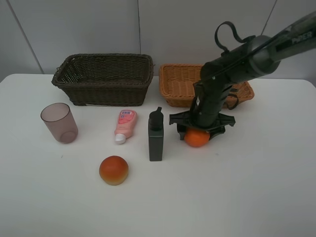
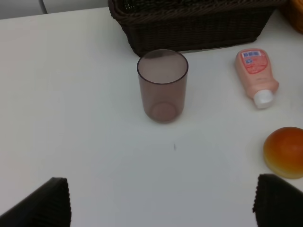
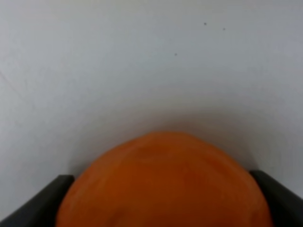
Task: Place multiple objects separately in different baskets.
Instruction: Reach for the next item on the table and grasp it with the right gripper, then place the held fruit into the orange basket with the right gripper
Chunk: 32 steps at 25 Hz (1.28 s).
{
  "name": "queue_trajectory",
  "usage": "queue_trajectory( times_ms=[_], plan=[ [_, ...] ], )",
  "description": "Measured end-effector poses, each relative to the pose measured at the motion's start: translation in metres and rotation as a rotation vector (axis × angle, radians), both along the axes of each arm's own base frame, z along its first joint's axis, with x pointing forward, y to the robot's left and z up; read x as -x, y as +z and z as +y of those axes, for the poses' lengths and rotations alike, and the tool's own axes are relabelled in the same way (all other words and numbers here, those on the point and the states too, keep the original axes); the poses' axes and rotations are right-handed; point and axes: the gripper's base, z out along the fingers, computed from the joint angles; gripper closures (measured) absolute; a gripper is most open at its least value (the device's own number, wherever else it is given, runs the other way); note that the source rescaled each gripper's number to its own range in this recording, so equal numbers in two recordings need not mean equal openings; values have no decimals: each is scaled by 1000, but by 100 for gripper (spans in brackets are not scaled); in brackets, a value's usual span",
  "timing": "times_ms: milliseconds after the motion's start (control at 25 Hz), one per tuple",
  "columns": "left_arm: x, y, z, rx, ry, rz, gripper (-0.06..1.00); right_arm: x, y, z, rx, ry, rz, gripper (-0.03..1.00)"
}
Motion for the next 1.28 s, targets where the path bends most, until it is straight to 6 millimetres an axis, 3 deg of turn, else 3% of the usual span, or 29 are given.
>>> queue_trajectory(
  times_ms=[880,1040,1280],
  plan=[
    [0,0,0,0,0,0,-6,-1,3,0,11,-4,17,36],
    [0,0,0,0,0,0,-6,-4,16,1,69,65,76,36],
    [0,0,0,0,0,0,-6,-19,52,7,126,188,118,36]
  ],
)
